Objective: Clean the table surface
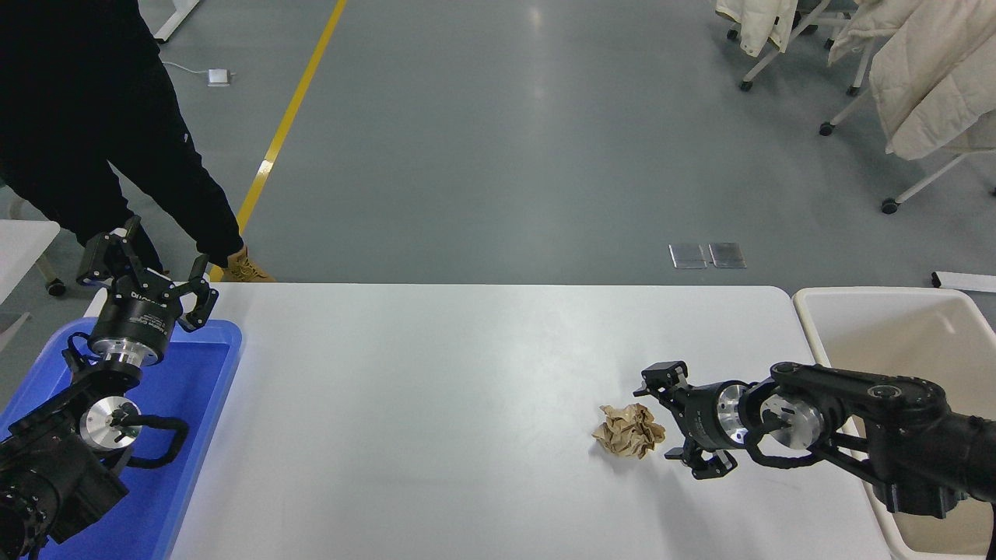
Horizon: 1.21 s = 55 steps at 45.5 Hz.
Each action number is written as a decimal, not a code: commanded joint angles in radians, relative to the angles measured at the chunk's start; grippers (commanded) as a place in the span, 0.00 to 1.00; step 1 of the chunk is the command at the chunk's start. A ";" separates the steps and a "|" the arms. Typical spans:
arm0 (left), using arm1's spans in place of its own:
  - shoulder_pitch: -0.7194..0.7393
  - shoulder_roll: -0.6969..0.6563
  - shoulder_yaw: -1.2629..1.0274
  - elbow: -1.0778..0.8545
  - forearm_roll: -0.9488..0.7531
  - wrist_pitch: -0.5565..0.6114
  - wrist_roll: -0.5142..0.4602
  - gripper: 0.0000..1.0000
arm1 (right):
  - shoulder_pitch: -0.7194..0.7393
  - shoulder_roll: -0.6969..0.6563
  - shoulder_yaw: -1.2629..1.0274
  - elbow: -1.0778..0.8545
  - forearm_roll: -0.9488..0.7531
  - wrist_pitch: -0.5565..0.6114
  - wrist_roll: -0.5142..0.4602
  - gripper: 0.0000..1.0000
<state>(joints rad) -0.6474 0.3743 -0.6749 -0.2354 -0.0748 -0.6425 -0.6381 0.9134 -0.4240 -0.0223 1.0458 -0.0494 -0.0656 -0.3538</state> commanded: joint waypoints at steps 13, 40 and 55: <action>0.000 0.000 0.000 0.001 0.000 0.001 0.000 1.00 | 0.010 0.068 -0.016 -0.033 0.034 -0.028 -0.019 0.92; 0.000 0.000 0.000 0.001 0.001 0.000 0.000 1.00 | 0.036 0.077 -0.011 -0.009 0.002 -0.008 -0.115 0.00; 0.000 0.000 0.000 0.001 0.000 0.001 0.000 1.00 | 0.055 0.073 -0.008 0.022 0.005 -0.005 -0.131 0.00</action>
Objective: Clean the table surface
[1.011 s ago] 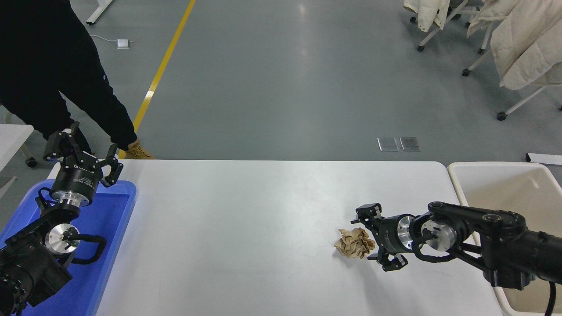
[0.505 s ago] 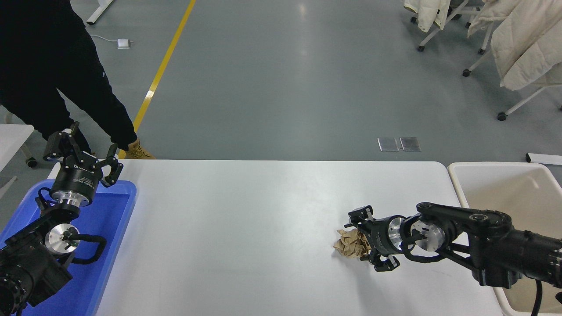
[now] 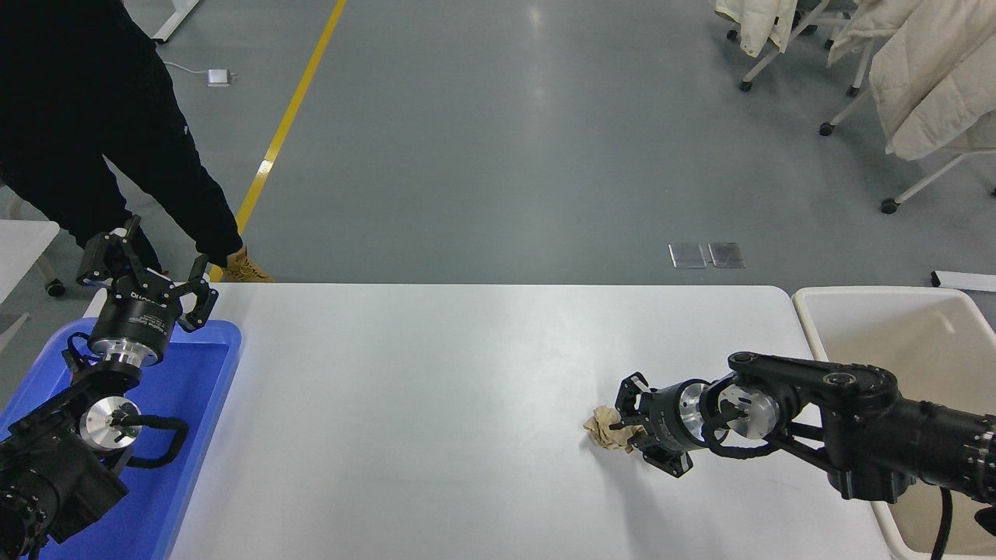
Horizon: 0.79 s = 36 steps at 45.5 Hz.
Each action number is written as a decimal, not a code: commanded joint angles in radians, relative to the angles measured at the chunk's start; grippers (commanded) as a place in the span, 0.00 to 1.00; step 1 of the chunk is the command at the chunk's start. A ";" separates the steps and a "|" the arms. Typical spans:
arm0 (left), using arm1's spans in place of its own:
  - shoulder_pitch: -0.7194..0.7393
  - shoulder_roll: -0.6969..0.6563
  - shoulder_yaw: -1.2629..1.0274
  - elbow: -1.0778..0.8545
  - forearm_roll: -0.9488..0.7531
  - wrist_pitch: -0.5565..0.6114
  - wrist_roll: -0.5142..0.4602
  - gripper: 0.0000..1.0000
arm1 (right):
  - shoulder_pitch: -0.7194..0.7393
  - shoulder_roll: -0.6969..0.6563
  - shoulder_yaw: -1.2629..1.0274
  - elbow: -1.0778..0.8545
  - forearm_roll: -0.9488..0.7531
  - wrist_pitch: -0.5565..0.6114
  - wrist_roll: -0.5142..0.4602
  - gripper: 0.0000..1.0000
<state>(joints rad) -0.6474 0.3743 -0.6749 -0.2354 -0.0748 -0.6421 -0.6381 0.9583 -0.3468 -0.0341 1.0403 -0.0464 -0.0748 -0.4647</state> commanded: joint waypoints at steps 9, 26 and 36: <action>0.000 0.000 0.000 -0.001 0.000 -0.001 0.000 1.00 | 0.045 -0.075 -0.012 0.102 -0.013 0.010 -0.022 0.00; 0.000 0.000 0.000 0.001 0.000 -0.001 0.000 1.00 | 0.171 -0.354 -0.102 0.300 -0.159 0.128 -0.046 0.00; 0.000 0.000 0.000 -0.001 0.000 -0.001 0.000 1.00 | 0.258 -0.561 -0.105 0.382 -0.236 0.285 -0.054 0.00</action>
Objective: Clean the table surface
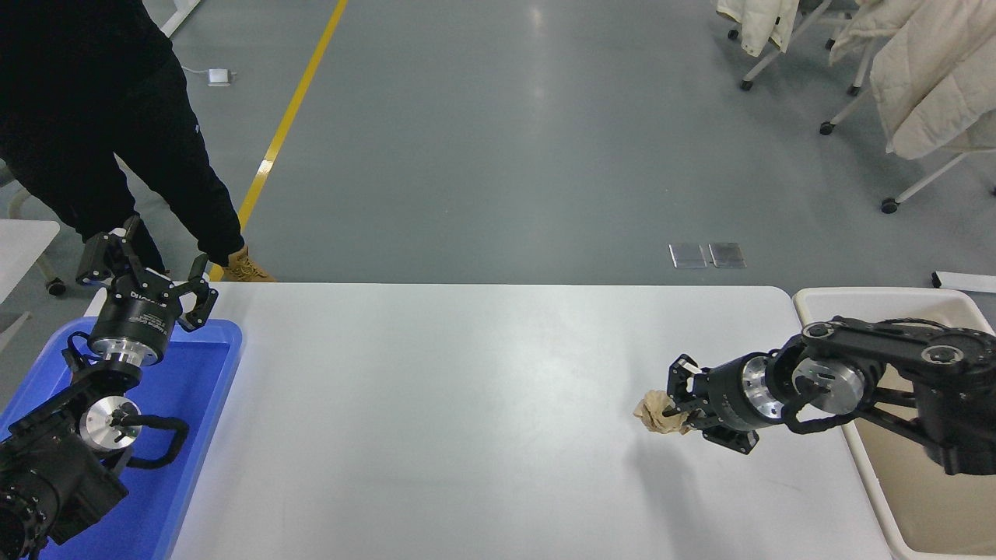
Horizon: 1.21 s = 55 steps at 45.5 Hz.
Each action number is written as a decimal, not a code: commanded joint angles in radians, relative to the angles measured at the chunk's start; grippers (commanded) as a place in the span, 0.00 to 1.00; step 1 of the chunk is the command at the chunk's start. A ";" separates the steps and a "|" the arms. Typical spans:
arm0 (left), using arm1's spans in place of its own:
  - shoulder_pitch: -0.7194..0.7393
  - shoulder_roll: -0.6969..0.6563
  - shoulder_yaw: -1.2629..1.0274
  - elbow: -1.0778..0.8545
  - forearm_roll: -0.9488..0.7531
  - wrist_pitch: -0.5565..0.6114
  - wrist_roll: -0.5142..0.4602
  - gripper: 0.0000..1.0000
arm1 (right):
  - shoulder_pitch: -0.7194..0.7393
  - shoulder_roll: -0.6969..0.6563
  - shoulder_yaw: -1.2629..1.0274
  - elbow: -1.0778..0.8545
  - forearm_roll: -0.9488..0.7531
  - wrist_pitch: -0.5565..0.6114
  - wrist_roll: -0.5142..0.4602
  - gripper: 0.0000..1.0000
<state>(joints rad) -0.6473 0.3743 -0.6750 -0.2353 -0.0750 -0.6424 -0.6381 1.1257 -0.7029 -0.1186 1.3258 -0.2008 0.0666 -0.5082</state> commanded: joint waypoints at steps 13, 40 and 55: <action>0.000 0.000 0.000 0.001 0.000 0.000 0.000 1.00 | 0.193 -0.438 0.000 0.093 -0.271 0.447 -0.007 0.00; 0.000 0.000 0.000 -0.001 0.001 0.001 0.000 1.00 | 0.286 -0.573 0.076 0.085 -0.407 0.642 -0.006 0.00; 0.000 0.000 0.000 -0.001 0.000 0.000 0.000 1.00 | 0.212 -0.461 0.080 -0.175 -0.414 0.561 0.025 0.00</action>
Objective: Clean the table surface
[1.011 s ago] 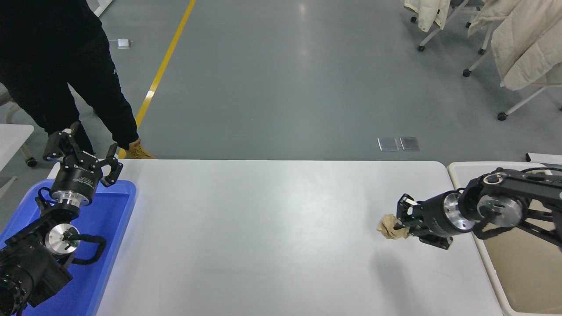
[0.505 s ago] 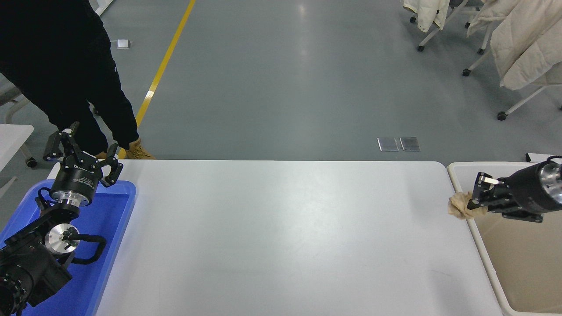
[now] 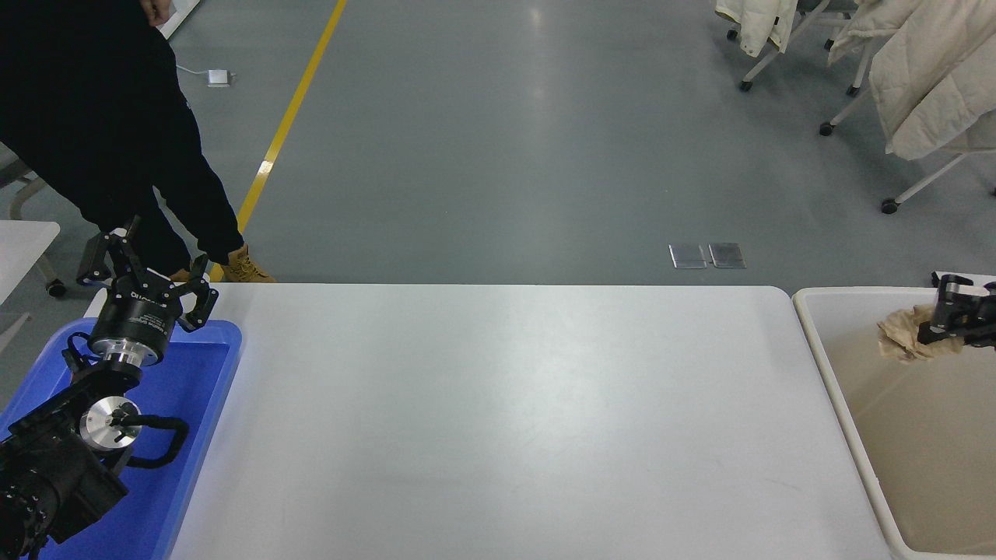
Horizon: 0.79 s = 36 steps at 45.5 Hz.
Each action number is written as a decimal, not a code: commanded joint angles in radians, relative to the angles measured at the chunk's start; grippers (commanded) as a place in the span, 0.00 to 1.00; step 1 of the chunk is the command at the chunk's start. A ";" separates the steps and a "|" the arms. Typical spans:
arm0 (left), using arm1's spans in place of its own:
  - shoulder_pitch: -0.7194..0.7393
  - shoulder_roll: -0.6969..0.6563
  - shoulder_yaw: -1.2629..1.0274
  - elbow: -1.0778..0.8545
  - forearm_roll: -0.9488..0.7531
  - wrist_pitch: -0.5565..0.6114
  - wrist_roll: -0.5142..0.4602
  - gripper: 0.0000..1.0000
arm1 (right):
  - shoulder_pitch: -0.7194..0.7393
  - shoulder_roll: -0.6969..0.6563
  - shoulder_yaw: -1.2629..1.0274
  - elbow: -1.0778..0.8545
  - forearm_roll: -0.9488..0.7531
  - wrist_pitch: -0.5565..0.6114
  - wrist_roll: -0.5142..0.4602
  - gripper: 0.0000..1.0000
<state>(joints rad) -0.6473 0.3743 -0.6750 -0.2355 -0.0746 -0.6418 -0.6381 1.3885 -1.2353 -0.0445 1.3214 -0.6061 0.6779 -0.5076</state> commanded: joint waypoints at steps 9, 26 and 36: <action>0.000 0.000 0.000 0.001 -0.001 0.001 0.000 1.00 | -0.178 0.169 0.008 -0.321 -0.009 -0.173 0.084 0.00; 0.001 0.000 0.000 0.001 -0.001 -0.001 0.000 1.00 | -0.457 0.411 -0.006 -0.680 -0.012 -0.377 0.310 0.00; 0.000 0.000 0.000 0.001 -0.001 0.001 0.000 1.00 | -0.575 0.572 -0.018 -0.925 -0.015 -0.408 0.446 0.00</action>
<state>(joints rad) -0.6462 0.3743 -0.6750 -0.2351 -0.0752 -0.6416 -0.6381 0.9517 -0.8260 -0.0527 0.6532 -0.6171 0.3323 -0.2007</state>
